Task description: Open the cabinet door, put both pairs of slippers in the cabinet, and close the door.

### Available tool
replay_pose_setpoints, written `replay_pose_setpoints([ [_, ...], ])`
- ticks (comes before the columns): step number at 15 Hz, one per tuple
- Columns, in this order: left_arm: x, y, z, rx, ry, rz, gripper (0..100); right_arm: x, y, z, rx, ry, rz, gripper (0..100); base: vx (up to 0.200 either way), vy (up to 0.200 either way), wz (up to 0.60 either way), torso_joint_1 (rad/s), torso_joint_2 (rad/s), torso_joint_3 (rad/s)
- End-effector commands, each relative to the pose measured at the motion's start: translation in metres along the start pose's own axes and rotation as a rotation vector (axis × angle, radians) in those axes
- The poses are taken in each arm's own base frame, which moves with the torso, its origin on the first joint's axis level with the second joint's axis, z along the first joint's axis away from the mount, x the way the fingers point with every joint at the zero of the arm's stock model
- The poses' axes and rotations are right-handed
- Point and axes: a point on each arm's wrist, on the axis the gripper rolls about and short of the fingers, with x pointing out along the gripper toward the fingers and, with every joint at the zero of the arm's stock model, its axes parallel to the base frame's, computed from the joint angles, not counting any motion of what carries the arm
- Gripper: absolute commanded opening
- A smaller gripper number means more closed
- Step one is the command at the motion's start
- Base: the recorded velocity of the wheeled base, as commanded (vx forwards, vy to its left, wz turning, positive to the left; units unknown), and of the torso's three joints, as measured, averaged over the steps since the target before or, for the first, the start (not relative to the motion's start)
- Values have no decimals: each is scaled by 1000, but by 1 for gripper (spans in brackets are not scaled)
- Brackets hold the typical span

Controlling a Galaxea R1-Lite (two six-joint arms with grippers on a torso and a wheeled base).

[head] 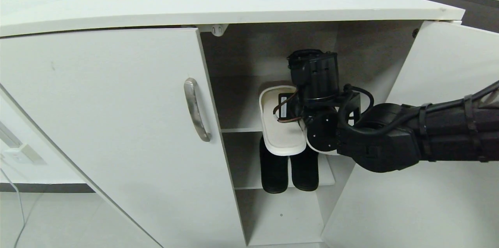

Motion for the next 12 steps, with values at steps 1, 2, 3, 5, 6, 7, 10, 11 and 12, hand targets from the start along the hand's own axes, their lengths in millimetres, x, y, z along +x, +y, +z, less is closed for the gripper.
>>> replay_pose_setpoints([
  [1,0,0,0,-1,0,0,0,12,4,-5,-3,6,-7,0,0,0,0,0,0,0],
  [2,0,0,0,-1,0,0,0,17,3,-3,5,-1,-14,0,0,0,0,0,0,0],
  [3,0,0,0,-1,0,0,0,19,2,-1,9,-5,-16,0,0,0,0,0,0,0],
  [5,0,0,0,-2,0,0,0,21,0,2,15,-8,-9,0,0,0,0,0,0,0],
  [6,0,0,0,-2,0,0,0,21,0,4,15,-13,-8,0,0,0,0,0,0,0],
  [7,0,0,0,-2,0,0,0,23,-1,6,17,-18,-14,0,0,0,0,0,0,0],
  [10,0,0,0,-4,0,2,0,39,-4,7,20,-33,-41,0,0,0,0,0,0,0],
  [11,0,0,0,-4,0,2,0,39,-4,7,17,-31,-42,0,0,0,0,0,0,0],
  [12,0,0,0,-2,0,2,0,39,-4,7,18,-32,-41,0,0,0,0,0,0,0],
])
